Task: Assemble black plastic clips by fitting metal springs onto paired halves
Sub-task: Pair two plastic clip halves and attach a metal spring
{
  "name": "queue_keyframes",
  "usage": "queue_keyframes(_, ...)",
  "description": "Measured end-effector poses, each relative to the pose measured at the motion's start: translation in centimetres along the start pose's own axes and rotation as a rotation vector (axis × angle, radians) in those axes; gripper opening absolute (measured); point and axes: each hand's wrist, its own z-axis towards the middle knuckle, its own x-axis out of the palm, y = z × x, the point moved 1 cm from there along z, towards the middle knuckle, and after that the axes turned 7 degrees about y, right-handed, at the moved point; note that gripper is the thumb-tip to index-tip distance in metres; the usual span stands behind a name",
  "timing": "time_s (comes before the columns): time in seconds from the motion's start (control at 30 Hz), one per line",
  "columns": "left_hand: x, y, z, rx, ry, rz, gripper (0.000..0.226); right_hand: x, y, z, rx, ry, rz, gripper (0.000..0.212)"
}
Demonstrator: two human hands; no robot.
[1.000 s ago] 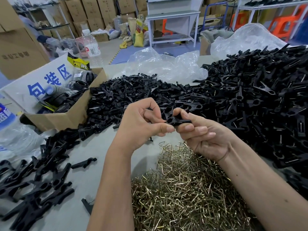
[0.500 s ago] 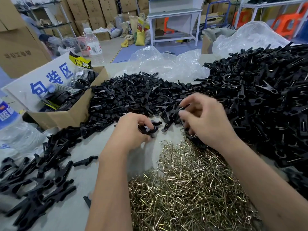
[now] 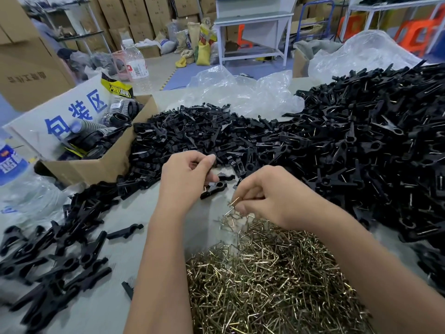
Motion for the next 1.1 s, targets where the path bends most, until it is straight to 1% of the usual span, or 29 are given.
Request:
queue_keyframes(0.1, -0.1, 0.0, 0.1, -0.019, 0.0, -0.186, 0.013, -0.7, -0.5, -0.1, -0.012, -0.013, 0.136, 0.008)
queue_keyframes(0.2, -0.1, -0.2, 0.0, -0.053, 0.089, -0.422, 0.015, -1.2, -0.9, -0.3, -0.016, -0.041, 0.305, 0.008)
queue_keyframes(0.3, 0.2, -0.6, -0.1, -0.067, 0.117, -0.537, 0.005, -1.7, -1.1, -0.5, -0.025, -0.015, 0.41, 0.004)
queue_keyframes(0.37, 0.2, -0.6, 0.0, -0.082, 0.107, -0.547, 0.019, -2.1, -1.2, -0.8, -0.031, 0.007, 0.451, 0.013)
queue_keyframes(0.4, 0.2, -0.5, 0.0, -0.086, 0.111, -0.536, 0.023, -2.2, -1.2, -0.9, -0.036, 0.01, 0.477, 0.017)
queue_keyframes(0.47, 0.4, -0.6, 0.0, -0.096, 0.134, -0.514, 0.024, -2.3, -1.2, -0.9, -0.056, -0.031, 0.53, 0.018)
queue_keyframes(0.57, 0.8, -0.6, 0.0, -0.123, 0.156, -0.484, 0.021, -2.2, -1.4, -0.7, -0.051, -0.137, 0.696, 0.01)
queue_keyframes(0.6, 0.9, -0.5, 0.1, -0.124, 0.166, -0.467, 0.019, -2.1, -1.5, -0.6, -0.04, -0.16, 0.743, 0.011)
queue_keyframes(0.67, 1.1, -0.6, 0.0, -0.131, 0.188, -0.438, 0.019, -1.8, -1.6, -0.4, -0.007, -0.208, 0.797, 0.018)
queue_keyframes(0.73, 1.3, -0.8, 0.0, -0.164, 0.212, -0.442, 0.024, -1.5, -1.7, -0.2, 0.009, -0.272, 0.822, 0.012)
queue_keyframes(0.83, 1.6, -1.1, -0.1, -0.219, 0.252, -0.566, 0.031, -1.2, -1.9, -0.1, 0.028, -0.318, 0.739, 0.005)
queue_keyframes(0.9, 1.8, -1.3, -0.1, -0.232, 0.277, -0.631, 0.028, -1.2, -2.0, 0.0, 0.045, -0.346, 0.664, 0.006)
queue_keyframes(1.0, 1.9, -1.3, -0.1, -0.195, 0.241, -0.619, 0.026, -1.4, -2.3, 0.0, 0.041, -0.378, 0.675, 0.009)
queue_keyframes(1.03, 1.8, -1.2, 0.0, -0.174, 0.208, -0.603, 0.025, -1.6, -2.5, -0.1, 0.039, -0.4, 0.61, 0.011)
queue_keyframes(1.1, 1.6, -1.0, 0.2, -0.134, 0.13, -0.564, 0.021, -1.9, -2.9, -0.1, 0.035, -0.426, 0.298, 0.017)
